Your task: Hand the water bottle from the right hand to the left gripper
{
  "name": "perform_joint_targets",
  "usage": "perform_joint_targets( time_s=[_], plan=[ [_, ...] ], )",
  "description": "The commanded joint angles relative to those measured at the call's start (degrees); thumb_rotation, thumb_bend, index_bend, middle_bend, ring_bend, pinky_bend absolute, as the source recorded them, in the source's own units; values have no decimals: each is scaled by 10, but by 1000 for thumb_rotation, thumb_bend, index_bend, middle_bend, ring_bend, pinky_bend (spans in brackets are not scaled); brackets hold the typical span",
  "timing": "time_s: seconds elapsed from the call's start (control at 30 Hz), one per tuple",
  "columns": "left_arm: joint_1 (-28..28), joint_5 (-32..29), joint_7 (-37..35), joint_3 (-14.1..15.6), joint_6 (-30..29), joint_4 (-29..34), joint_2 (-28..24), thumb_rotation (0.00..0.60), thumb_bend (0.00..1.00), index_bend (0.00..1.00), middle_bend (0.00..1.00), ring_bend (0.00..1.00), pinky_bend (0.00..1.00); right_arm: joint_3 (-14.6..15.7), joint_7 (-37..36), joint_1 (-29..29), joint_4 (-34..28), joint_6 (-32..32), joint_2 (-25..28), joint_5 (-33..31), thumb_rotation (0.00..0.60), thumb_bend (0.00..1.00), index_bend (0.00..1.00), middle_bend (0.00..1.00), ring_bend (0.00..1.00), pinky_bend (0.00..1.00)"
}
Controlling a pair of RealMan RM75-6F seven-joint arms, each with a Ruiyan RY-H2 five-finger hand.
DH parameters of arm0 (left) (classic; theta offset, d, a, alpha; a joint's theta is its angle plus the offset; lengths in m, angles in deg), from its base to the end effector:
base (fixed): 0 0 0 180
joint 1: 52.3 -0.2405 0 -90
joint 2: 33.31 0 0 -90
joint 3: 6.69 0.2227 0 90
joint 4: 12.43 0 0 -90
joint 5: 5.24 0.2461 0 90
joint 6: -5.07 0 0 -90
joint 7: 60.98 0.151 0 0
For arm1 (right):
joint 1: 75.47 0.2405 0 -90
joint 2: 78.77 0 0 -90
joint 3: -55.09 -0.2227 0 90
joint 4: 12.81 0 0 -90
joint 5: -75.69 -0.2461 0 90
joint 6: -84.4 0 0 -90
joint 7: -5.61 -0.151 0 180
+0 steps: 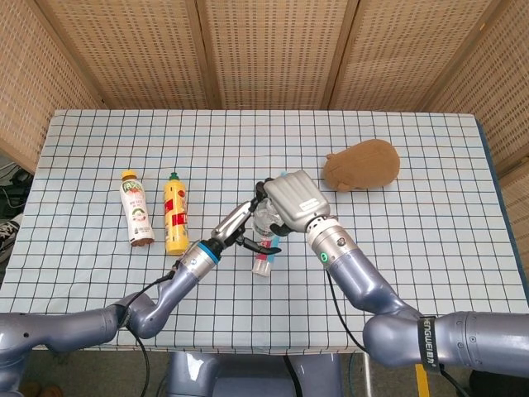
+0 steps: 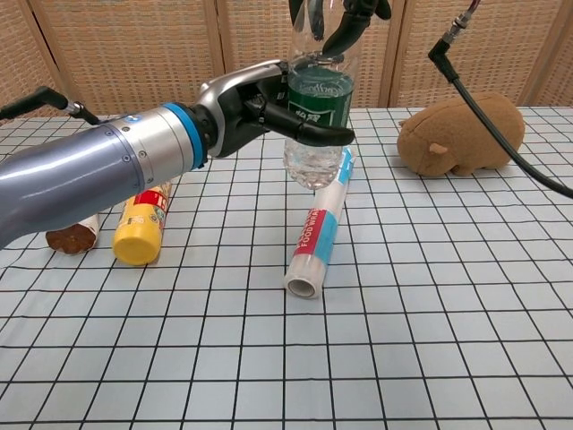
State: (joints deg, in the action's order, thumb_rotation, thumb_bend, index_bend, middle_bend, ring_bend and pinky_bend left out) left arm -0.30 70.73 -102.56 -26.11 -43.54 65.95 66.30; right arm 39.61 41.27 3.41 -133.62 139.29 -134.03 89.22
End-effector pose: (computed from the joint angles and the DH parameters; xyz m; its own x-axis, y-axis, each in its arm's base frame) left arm 0.0038 0.3436 -0.0867 -0.4119 0.6358 0.6527 0.7293 -0.1995 0.6545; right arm 0.0578 -0.3314 0.0602 0.4983 -0.2786 0.8210 -0.8253 -0.4425 0.3508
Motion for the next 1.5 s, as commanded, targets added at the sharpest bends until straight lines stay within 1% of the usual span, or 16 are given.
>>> perform_joint_targets(
  time_s=[0.03,0.1,0.17,0.23,0.33,0.43,0.53,0.67,0.7,0.77,0.8,0.83,0.87,0.9,1.3,1.5],
  plan=[
    [5,-6,5,-3,1,0,6,600,0,0,0,1,1,-3,-8,0,-3,-3,2,-2,600,610,603,597,601,632],
    [8,-11,10,-6,2,0,11,600,0,0,1,28,19,-2,-7,2,-3,-4,4,0,600,610,602,597,601,632],
    [9,-20,16,-10,-1,0,16,600,0,56,57,115,82,-2,-8,2,-5,-4,5,0,600,611,603,598,601,632],
    [10,-27,25,-12,-3,0,19,600,0,266,248,282,225,-2,-9,3,-6,-3,7,0,600,610,603,598,601,632],
    [10,-44,48,-16,-7,1,26,600,45,561,480,460,391,-1,-11,2,-9,-3,12,1,600,610,603,598,601,632],
    [9,-56,64,-20,-15,6,31,600,169,697,568,523,447,0,-13,0,-11,-3,16,2,600,610,602,598,601,632],
    [6,-61,76,-23,-24,10,34,600,240,753,603,543,462,1,-15,-1,-13,-4,22,3,600,610,603,597,601,632],
    [4,-64,84,-23,-26,16,33,600,266,780,616,550,463,3,-18,-3,-17,-9,28,2,600,610,592,587,598,630],
    [4,-64,86,-23,-26,17,33,600,266,781,617,550,463,4,-20,-3,-20,-15,31,-2,600,587,539,548,572,597],
    [3,-66,88,-23,-26,20,32,600,267,783,618,552,463,2,-32,-2,-28,-44,42,-20,600,384,279,329,366,378],
    [3,-66,89,-24,-25,21,32,600,268,784,619,553,463,-2,-42,-2,-28,-58,48,-26,600,205,116,166,192,195],
    [3,-66,90,-24,-25,22,32,600,269,787,621,554,462,-4,-48,-3,-27,-69,53,-27,600,67,15,45,57,60],
    [3,-67,91,-24,-25,22,32,600,269,789,623,555,463,-7,-54,-5,-24,-75,58,-20,600,21,0,6,9,13],
    [3,-67,92,-24,-24,22,31,600,269,791,626,555,463,-8,-57,-6,-23,-75,59,-15,600,0,0,0,0,0],
    [0,-74,97,-25,-15,22,23,600,293,802,631,556,462,-11,-87,-23,-36,-59,87,29,600,0,0,0,0,0],
    [-6,-65,100,-18,-18,26,15,600,293,801,631,556,463,-9,-105,-85,-51,-18,161,103,600,0,0,0,0,0]
  ],
)
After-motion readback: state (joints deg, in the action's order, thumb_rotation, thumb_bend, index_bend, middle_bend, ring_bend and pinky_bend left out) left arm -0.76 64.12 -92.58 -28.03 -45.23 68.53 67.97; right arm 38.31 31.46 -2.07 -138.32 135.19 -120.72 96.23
